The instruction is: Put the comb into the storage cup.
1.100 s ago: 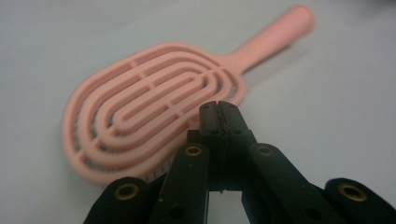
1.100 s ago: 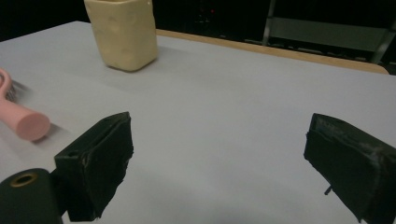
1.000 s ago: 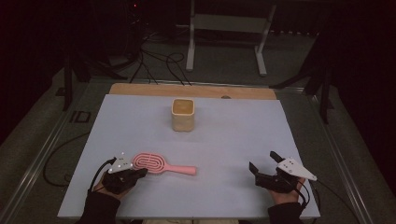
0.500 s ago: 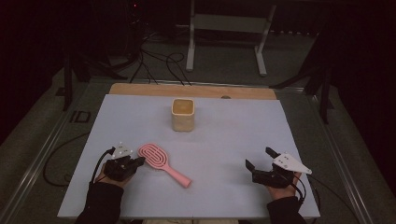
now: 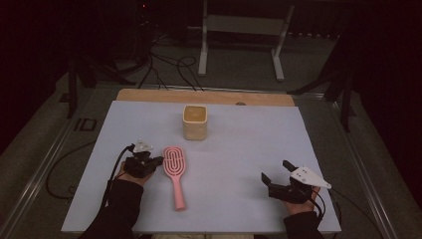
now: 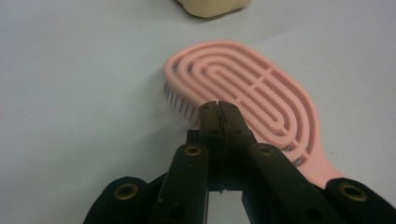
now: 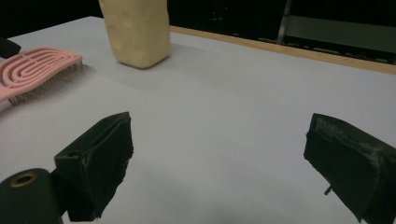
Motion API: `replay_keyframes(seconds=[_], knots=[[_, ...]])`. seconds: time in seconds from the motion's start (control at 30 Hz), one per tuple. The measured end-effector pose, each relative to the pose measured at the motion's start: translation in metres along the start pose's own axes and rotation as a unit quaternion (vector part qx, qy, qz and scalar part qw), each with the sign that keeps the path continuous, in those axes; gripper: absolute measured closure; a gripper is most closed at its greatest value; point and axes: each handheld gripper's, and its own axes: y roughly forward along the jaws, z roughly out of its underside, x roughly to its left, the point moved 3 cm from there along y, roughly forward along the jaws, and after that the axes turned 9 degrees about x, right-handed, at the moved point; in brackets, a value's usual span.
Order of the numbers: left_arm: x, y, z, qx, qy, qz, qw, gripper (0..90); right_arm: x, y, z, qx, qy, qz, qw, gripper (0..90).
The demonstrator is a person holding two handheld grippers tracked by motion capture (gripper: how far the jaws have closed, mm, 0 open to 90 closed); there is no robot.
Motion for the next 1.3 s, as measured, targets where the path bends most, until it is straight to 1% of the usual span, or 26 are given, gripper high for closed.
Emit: replay_keyframes(seconds=[0.07, 0.13, 0.17, 0.2, 0.23, 0.33, 0.43, 0.47, 0.5, 0.57, 0.67, 0.7, 0.73, 0.8, 0.87, 0.9, 1.0, 1.03, 1.07, 1.1, 1.17, 1.23, 1.27, 1.3], knots=[[-0.002, 0.002, -0.002, 0.005, 0.003, 0.001, 1.0000, 89.9, -0.001, 0.000, 0.000, 0.000, 0.000, 0.001, 1.0000, 7.7], [-0.005, 0.006, -0.009, 0.015, 0.015, 0.002, 0.9998, 89.9, -0.001, -0.001, 0.001, 0.000, 0.002, 0.003, 1.0000, 7.7], [-0.005, 0.006, -0.009, 0.015, 0.015, 0.002, 0.9998, 89.8, -0.001, -0.001, 0.001, 0.000, 0.002, 0.003, 1.0000, 7.7], [-0.008, 0.009, -0.014, 0.018, 0.016, 0.001, 0.9997, 89.8, -0.002, -0.002, 0.001, -0.001, 0.007, -0.003, 1.0000, 7.8], [-0.008, 0.010, -0.015, 0.019, 0.018, 0.000, 0.9996, 89.8, -0.001, -0.002, 0.001, -0.001, 0.008, -0.003, 1.0000, 7.8], [-0.009, 0.012, -0.019, 0.022, 0.019, 0.004, 0.9996, 89.7, 0.000, -0.002, 0.001, 0.000, 0.005, -0.003, 1.0000, 7.7], [-0.015, 0.016, -0.028, 0.027, 0.025, 0.005, 0.9993, 89.5, -0.001, -0.001, 0.001, 0.001, 0.005, -0.005, 1.0000, 7.7], [-0.015, 0.016, -0.028, 0.027, 0.025, 0.005, 0.9993, 89.3, -0.001, -0.001, 0.001, 0.001, 0.005, -0.005, 1.0000, 7.7], [-0.017, 0.019, -0.032, 0.029, 0.029, 0.006, 0.9991, 89.3, -0.001, -0.002, 0.002, 0.002, 0.005, -0.004, 1.0000, 7.7], [-0.019, 0.022, -0.036, 0.025, 0.034, 0.009, 0.9991, 88.8, -0.001, -0.002, 0.002, 0.000, 0.005, -0.003, 1.0000, 7.7], [-0.021, 0.025, -0.039, 0.025, 0.035, 0.011, 0.9990, 88.4, -0.001, -0.002, 0.002, 0.001, 0.005, -0.003, 1.0000, 7.7], [-0.025, 0.027, -0.042, 0.022, 0.037, 0.013, 0.9990, 88.2, -0.001, -0.001, 0.002, 0.002, 0.003, -0.003, 1.0000, 7.7], [-0.025, 0.027, -0.042, 0.022, 0.037, 0.013, 0.9990, 88.2, -0.001, -0.001, 0.002, 0.002, 0.003, -0.003, 1.0000, 7.7], [-0.029, 0.029, -0.045, 0.019, 0.044, 0.015, 0.9987, 88.0, 0.000, -0.002, 0.002, 0.002, 0.003, -0.002, 1.0000, 7.7], [-0.029, 0.029, -0.045, 0.019, 0.047, 0.016, 0.9986, 87.8, -0.001, -0.002, 0.002, 0.002, 0.003, -0.002, 1.0000, 7.7], [-0.029, 0.028, -0.045, 0.016, 0.046, 0.019, 0.9986, 87.4, -0.001, -0.002, 0.002, 0.001, 0.002, -0.001, 1.0000, 7.7], [-0.028, 0.026, -0.046, 0.012, 0.046, 0.019, 0.9987, 86.1, -0.001, -0.002, 0.002, 0.000, 0.004, -0.001, 1.0000, 7.7], [-0.028, 0.023, -0.046, 0.003, 0.046, 0.017, 0.9988, 85.5, -0.001, -0.003, 0.002, 0.000, 0.004, -0.001, 1.0000, 7.7], [-0.028, 0.023, -0.046, 0.003, 0.046, 0.017, 0.9988, 84.5, -0.001, -0.003, 0.002, 0.000, 0.004, -0.001, 1.0000, 7.7], [-0.027, 0.019, -0.047, -0.007, 0.047, 0.016, 0.9987, 82.6, -0.001, -0.003, 0.001, 0.000, 0.003, -0.001, 1.0000, 7.7], [-0.026, 0.015, -0.047, -0.017, 0.048, 0.015, 0.9986, 79.2, -0.001, -0.003, 0.001, 0.000, 0.003, -0.002, 1.0000, 7.7], [-0.025, 0.010, -0.047, -0.034, 0.049, 0.016, 0.9981, 75.2, -0.001, -0.003, 0.002, -0.001, 0.003, -0.002, 1.0000, 7.7], [-0.025, 0.010, -0.047, -0.034, 0.049, 0.016, 0.9981, 73.4, -0.001, -0.003, 0.002, -0.001, 0.003, -0.002, 1.0000, 7.7], [-0.025, 0.004, -0.045, -0.048, 0.052, 0.019, 0.9973, 70.7, -0.001, -0.003, 0.002, -0.001, 0.003, -0.001, 1.0000, 7.7]])
